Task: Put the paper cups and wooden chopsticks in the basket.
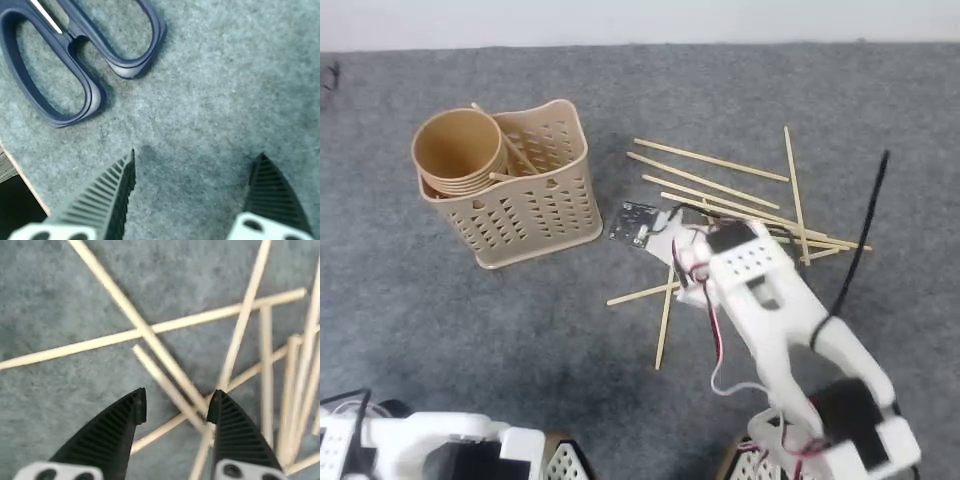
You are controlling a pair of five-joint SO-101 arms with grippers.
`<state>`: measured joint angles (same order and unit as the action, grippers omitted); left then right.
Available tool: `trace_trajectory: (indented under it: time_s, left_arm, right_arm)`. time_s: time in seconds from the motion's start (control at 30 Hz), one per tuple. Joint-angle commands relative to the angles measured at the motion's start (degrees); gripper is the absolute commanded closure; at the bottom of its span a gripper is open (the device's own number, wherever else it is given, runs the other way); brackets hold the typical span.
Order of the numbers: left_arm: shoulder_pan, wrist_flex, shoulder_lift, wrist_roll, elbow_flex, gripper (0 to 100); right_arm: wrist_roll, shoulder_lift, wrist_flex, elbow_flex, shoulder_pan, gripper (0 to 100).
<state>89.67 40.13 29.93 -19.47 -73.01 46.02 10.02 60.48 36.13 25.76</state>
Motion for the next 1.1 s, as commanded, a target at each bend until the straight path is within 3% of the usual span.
trace_trajectory:
  time_s: [0.0, 0.27, 0.5, 0.6, 0.67, 0.87, 1.07]
  left_arm:
    - [-0.4, -1.0, 1.4, -0.5, 0.0, 65]
    - [-0.4, -1.0, 1.4, -0.5, 0.0, 65]
    - [-0.4, -1.0, 1.4, -0.5, 0.0, 65]
    - [-0.4, -1.0, 1.4, -0.5, 0.0, 65]
    - [-0.4, -1.0, 1.4, -0.5, 0.0, 65]
    - [-0.4, -1.0, 1.4, -0.5, 0.0, 65]
    - [-0.4, -1.0, 1.4, -0.5, 0.0, 65]
  right_arm:
    - [3.9, -3.4, -0.4, -6.4, -4.4, 79.4]
    - [16.0, -14.5, -0.6, -7.5, -6.9, 79.4]
    - [20.1, -19.4, -0.5, -12.0, -6.9, 80.1]
    - [22.2, -20.6, -0.4, -12.9, -6.6, 92.1]
    - [22.4, -20.6, -0.6, -13.2, -6.5, 99.8]
    - [19.1, -15.0, 0.7, -13.5, -7.0, 99.1]
    - [19.3, -0.6, 10.2, -13.9, -6.5, 99.1]
